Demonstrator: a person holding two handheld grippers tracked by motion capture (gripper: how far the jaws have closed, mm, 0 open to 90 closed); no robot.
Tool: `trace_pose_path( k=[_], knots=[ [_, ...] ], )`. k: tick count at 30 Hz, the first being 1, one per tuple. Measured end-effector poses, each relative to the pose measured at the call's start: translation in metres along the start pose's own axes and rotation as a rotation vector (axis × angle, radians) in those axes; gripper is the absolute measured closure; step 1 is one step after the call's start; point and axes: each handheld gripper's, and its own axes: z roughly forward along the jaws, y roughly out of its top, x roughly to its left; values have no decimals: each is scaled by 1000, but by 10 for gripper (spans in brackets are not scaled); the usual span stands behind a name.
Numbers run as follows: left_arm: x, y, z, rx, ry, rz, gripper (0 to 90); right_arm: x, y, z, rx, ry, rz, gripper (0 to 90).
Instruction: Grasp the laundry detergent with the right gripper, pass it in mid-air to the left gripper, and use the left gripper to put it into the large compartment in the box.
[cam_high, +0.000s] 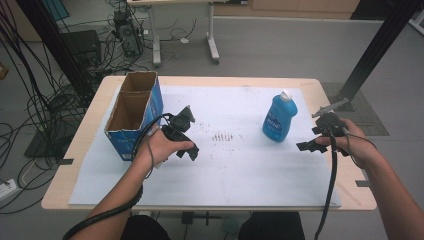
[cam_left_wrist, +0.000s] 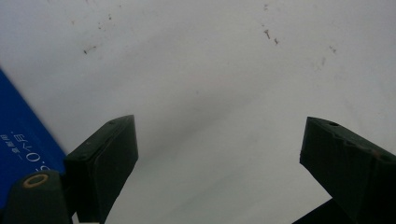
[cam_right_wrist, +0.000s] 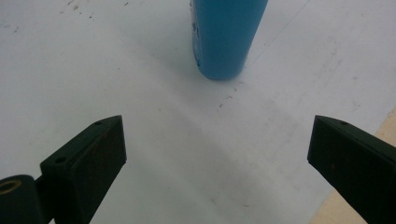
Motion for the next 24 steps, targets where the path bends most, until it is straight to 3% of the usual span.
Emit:
trace_pose_path(
  k=[8, 19, 24],
  knots=[
    [2, -2, 1, 7, 4, -3, 117, 1, -8, 12, -55, -3, 9, 40],
    [-1, -4, 1, 4, 2, 6, 117, -1, -17, 24, -166, -38, -7, 39],
    [-2, -4, 1, 6, 2, 7, 117, -1, -21, 28, -191, -45, -21, 37]
  ],
)
